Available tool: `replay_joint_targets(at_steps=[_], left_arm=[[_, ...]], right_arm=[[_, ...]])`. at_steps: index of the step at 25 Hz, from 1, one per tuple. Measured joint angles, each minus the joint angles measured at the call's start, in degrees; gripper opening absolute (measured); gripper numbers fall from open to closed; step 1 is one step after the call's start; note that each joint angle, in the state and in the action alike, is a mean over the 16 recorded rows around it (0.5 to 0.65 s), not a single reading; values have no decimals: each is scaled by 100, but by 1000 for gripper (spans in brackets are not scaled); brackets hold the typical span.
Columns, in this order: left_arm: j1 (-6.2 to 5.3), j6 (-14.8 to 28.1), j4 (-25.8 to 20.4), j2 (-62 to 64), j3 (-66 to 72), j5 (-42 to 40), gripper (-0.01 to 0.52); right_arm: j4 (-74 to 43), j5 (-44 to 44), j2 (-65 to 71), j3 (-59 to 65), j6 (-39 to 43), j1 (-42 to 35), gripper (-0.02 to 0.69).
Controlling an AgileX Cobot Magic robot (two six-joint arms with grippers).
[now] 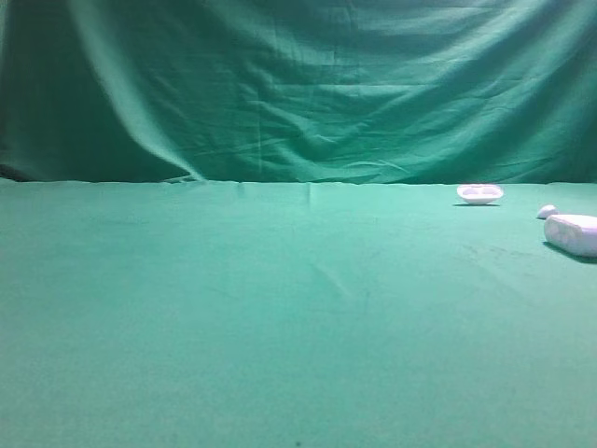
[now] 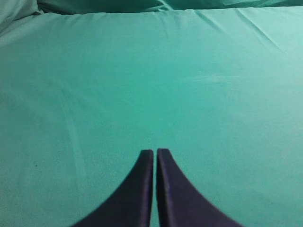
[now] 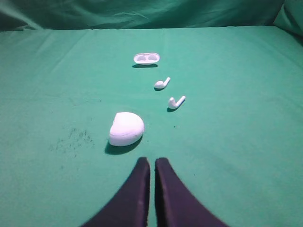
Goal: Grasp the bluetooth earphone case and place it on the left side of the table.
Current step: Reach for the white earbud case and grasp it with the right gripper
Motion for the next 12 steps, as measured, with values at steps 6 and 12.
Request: replay_joint_targets(at_steps=[6, 12], left_arm=[[0, 0, 0, 0, 0, 0, 0], [0, 0, 0, 0, 0, 0, 0]], right_arm=[[0, 0, 0, 0, 0, 0, 0], [1, 0, 0, 0, 0, 0, 0]])
